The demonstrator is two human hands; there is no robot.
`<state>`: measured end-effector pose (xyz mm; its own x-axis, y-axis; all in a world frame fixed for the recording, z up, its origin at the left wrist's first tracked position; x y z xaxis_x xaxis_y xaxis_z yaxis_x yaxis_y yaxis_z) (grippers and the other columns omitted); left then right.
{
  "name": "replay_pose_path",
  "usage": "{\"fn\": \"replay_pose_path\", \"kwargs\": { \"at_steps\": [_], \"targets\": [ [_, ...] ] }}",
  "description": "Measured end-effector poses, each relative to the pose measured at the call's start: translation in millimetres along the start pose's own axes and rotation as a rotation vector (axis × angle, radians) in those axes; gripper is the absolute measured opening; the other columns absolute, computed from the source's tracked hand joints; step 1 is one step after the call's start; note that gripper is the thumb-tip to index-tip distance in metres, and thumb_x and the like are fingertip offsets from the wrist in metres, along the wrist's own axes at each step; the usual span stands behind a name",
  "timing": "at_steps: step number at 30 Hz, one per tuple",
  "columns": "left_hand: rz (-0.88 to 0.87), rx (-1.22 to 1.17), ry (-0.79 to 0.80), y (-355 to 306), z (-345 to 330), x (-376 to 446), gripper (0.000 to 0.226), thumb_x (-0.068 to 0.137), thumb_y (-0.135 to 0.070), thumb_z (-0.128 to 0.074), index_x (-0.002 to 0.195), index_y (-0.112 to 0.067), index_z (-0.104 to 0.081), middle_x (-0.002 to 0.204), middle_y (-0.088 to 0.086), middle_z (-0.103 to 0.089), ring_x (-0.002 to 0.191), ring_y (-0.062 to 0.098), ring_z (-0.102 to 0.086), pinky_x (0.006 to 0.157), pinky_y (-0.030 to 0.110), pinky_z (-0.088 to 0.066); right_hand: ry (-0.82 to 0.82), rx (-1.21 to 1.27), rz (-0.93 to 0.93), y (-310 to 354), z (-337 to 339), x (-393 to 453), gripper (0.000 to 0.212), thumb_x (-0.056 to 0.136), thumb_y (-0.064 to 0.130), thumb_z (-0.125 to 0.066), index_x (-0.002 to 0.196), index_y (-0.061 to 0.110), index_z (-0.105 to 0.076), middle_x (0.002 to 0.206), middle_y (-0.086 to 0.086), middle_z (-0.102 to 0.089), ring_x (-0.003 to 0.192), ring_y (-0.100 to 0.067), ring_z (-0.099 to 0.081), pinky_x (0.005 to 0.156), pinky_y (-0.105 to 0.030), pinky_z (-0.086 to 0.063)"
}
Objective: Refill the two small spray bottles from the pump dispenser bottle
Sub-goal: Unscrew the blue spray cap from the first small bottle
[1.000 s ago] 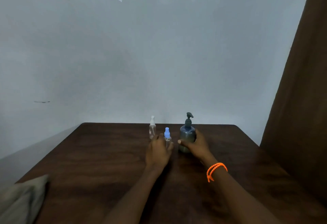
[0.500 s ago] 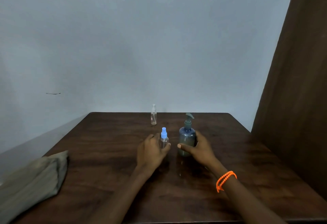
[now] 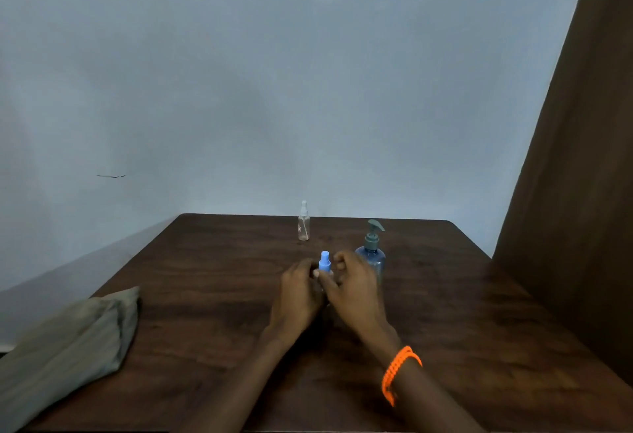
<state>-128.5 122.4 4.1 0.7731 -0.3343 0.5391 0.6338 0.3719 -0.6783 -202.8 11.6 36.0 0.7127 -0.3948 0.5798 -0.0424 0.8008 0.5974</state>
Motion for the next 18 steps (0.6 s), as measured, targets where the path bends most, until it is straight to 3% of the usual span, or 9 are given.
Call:
{"fn": "replay_pose_path", "kwargs": {
  "at_steps": [4,7,9,12,14,16,18],
  "targets": [
    [-0.005,-0.07,0.0,0.7,9.1,-2.1,0.006,0.085,-0.016,-0.07,0.087,-0.021,-0.068,0.073,-0.012,-0.065,0.072,0.002,-0.063,0.057,0.009,-0.036,0.037,0.008,-0.1,-1.1,-22.4,16.7,0.032,0.075,0.034,-0.072,0.06,0.023,-0.047,0.06,0.01,-0.051,0.059,-0.007,-0.049,0.054,-0.025,-0.036],
    [0.009,-0.13,0.039,1.9,15.7,-0.7,0.009,0.081,-0.024,-0.077,0.086,-0.027,-0.07,0.072,-0.011,-0.069,0.069,0.003,-0.065,0.056,0.011,-0.04,0.085,0.047,-0.141,0.9,-22.4,22.0,0.035,0.076,0.033,-0.076,0.057,0.014,-0.053,0.05,0.006,-0.049,0.049,-0.006,-0.044,0.048,-0.023,-0.034],
    [0.019,-0.152,0.075,2.8,18.7,0.9,0.019,0.075,-0.024,-0.082,0.092,-0.028,-0.075,0.073,-0.013,-0.071,0.068,0.0,-0.066,0.056,0.012,-0.042,0.205,0.089,-0.157,0.5,-19.5,28.0,0.023,0.076,0.024,-0.08,0.063,0.012,-0.066,0.053,0.006,-0.055,0.05,-0.002,-0.047,0.051,-0.022,-0.04],
    [0.043,-0.156,0.111,2.6,19.5,0.7,0.035,0.068,-0.021,-0.083,0.102,-0.029,-0.079,0.074,-0.015,-0.074,0.067,0.0,-0.067,0.058,0.017,-0.048,0.356,0.177,-0.182,2.1,-15.0,36.3,0.005,0.074,0.007,-0.076,0.074,0.007,-0.071,0.068,-0.001,-0.07,0.064,-0.009,-0.06,0.07,-0.038,-0.057],
    [0.044,-0.151,0.108,1.8,18.6,0.8,0.029,0.065,-0.024,-0.079,0.094,-0.029,-0.078,0.071,-0.012,-0.073,0.064,0.002,-0.066,0.057,0.024,-0.05,0.324,0.152,-0.185,5.3,-12.6,37.4,0.016,0.07,0.012,-0.077,0.079,0.014,-0.064,0.071,0.001,-0.062,0.067,-0.012,-0.056,0.07,-0.035,-0.053],
    [0.04,-0.137,0.101,1.3,18.1,1.2,0.023,0.062,-0.029,-0.076,0.085,-0.026,-0.075,0.069,-0.007,-0.071,0.063,0.007,-0.065,0.057,0.033,-0.051,0.234,0.129,-0.208,8.6,-7.6,35.5,0.037,0.068,0.023,-0.087,0.097,0.021,-0.064,0.075,0.004,-0.063,0.07,-0.012,-0.06,0.071,-0.032,-0.052],
    [0.051,-0.122,0.106,2.2,17.1,1.8,0.027,0.062,-0.028,-0.079,0.089,-0.026,-0.075,0.071,-0.008,-0.072,0.065,0.008,-0.066,0.059,0.035,-0.053,0.204,0.131,-0.203,8.1,-5.1,36.5,0.039,0.07,0.021,-0.088,0.103,0.019,-0.067,0.076,0.001,-0.07,0.073,-0.015,-0.067,0.073,-0.033,-0.057]
  ]
}}
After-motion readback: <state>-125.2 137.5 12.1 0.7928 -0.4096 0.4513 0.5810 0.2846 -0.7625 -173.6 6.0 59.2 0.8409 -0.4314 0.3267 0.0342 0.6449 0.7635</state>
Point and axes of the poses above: each hand's wrist, its own x-axis towards the middle knuckle, its own z-axis out of the back of the hand, y = z × x, the point moved 3 cm from there along x, towards the middle knuckle
